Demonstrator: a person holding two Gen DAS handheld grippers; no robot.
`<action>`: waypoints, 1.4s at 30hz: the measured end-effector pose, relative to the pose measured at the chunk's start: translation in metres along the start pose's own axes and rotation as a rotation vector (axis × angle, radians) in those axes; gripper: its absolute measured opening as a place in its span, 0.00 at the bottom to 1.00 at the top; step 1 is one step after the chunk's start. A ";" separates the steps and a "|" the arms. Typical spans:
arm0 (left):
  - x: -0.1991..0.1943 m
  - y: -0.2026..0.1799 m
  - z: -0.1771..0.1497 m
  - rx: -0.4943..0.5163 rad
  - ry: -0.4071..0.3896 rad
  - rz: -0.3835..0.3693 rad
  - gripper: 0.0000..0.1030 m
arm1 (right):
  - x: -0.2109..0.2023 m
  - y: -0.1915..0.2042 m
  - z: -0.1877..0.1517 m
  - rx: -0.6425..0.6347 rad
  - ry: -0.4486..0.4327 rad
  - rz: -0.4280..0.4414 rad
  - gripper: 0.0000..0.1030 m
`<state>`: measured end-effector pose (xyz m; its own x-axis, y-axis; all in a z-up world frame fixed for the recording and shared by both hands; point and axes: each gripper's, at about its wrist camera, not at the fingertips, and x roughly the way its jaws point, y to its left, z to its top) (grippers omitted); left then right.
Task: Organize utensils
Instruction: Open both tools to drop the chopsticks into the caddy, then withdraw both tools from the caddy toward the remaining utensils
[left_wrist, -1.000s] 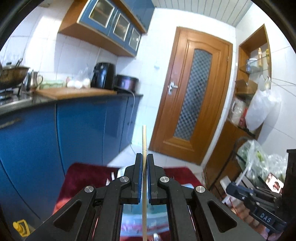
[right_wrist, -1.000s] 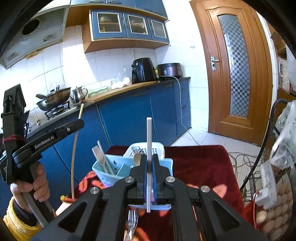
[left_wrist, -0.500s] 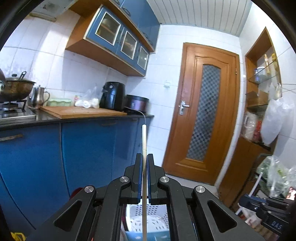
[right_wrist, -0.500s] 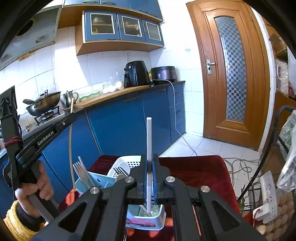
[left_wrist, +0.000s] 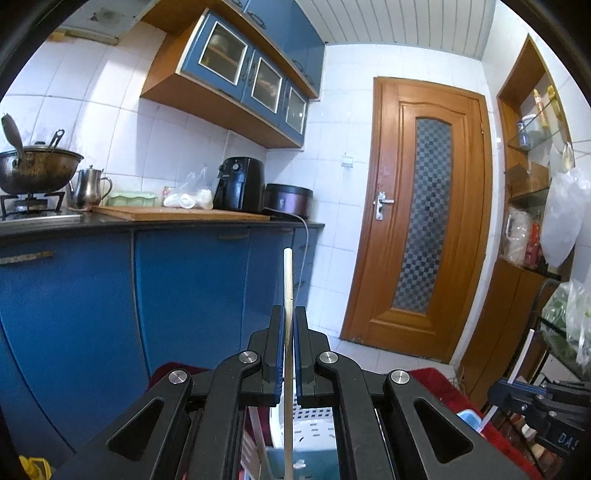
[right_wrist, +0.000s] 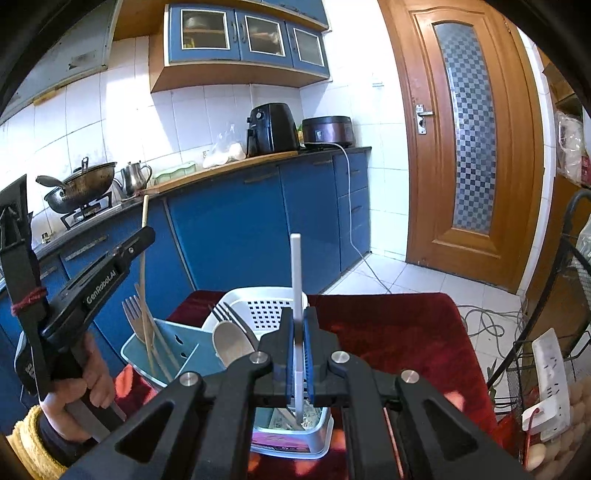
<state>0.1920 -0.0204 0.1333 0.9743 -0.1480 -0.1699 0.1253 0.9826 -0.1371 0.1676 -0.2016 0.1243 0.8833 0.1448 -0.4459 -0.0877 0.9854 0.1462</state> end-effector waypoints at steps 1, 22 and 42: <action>0.000 0.000 -0.002 0.000 0.004 0.000 0.04 | 0.002 0.000 -0.001 0.001 0.004 -0.001 0.07; -0.012 -0.004 -0.028 0.050 0.102 -0.041 0.08 | 0.001 0.002 -0.023 0.066 0.012 0.068 0.37; -0.052 -0.008 -0.033 0.089 0.217 -0.023 0.48 | -0.043 0.018 -0.043 0.073 -0.001 0.055 0.52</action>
<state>0.1339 -0.0239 0.1107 0.9090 -0.1820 -0.3750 0.1727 0.9832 -0.0584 0.1080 -0.1859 0.1085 0.8786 0.1983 -0.4344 -0.1023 0.9668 0.2343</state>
